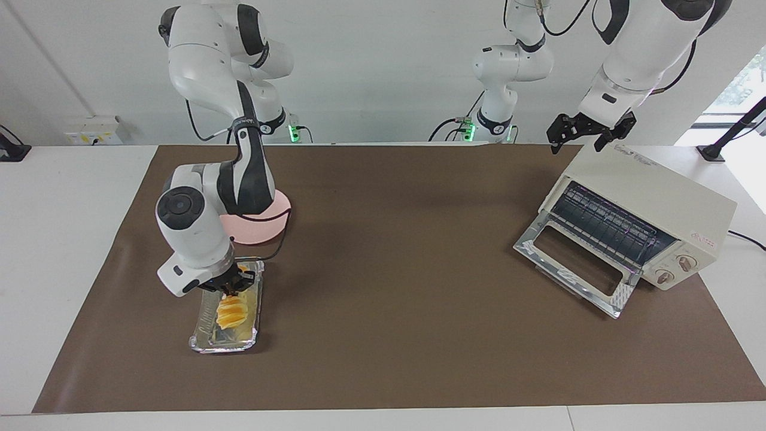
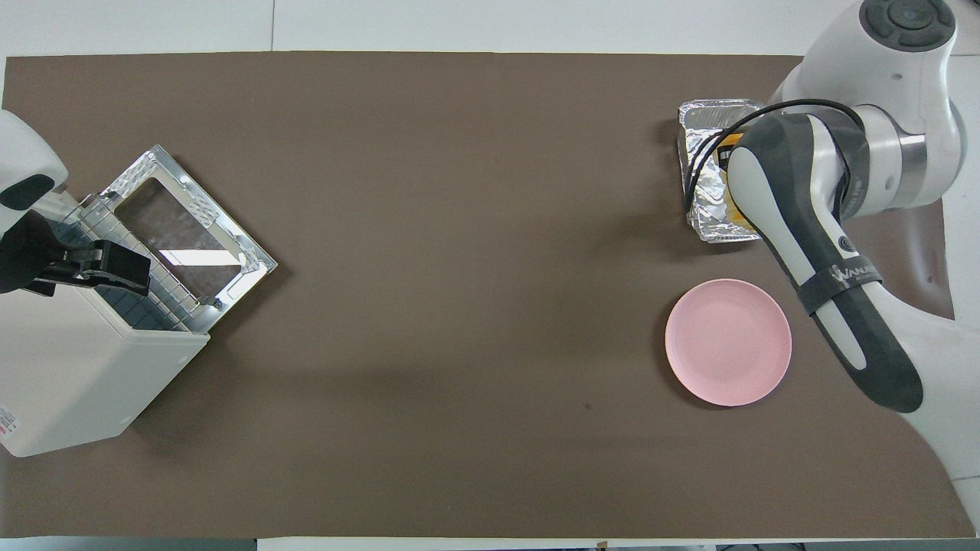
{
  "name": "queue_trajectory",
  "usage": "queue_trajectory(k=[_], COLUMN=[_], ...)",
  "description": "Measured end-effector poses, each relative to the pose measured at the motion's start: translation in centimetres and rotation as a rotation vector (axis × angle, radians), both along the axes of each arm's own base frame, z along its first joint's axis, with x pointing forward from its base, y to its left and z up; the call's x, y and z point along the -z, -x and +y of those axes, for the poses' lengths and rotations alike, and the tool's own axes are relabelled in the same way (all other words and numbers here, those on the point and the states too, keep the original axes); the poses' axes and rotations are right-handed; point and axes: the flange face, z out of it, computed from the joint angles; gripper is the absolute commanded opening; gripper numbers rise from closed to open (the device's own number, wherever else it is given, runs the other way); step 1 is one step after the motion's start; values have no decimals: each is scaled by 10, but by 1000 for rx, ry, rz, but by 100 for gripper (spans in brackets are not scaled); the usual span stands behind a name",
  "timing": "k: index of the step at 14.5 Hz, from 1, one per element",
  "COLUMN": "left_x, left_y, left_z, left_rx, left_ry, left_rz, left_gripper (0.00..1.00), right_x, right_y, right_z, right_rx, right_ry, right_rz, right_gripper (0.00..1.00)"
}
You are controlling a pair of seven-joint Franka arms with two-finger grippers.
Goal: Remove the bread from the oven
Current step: 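Lift the bread and lower it onto the pink plate with the right gripper, then open the right gripper over the plate and withdraw it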
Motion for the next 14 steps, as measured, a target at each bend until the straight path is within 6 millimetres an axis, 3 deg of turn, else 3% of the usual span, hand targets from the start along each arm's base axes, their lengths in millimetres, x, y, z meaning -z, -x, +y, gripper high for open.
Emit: queue_trajectory(k=[3,5,10,14], left_x=[0,0,0,0], left_y=[0,0,0,0], left_z=[0,0,0,0], left_rx=[0,0,0,0], left_ry=[0,0,0,0], left_rz=[0,0,0,0], left_gripper=[100,100,100,100], right_x=[-31,-31,9,48], right_y=[42,79,183,238], right_z=[-4,-7,-14,-17], right_rx=[27,35,33,29], right_ry=[-40,-60,-78,-87], right_rz=[29,35,-22,-75], right_gripper=[0,0,0,0])
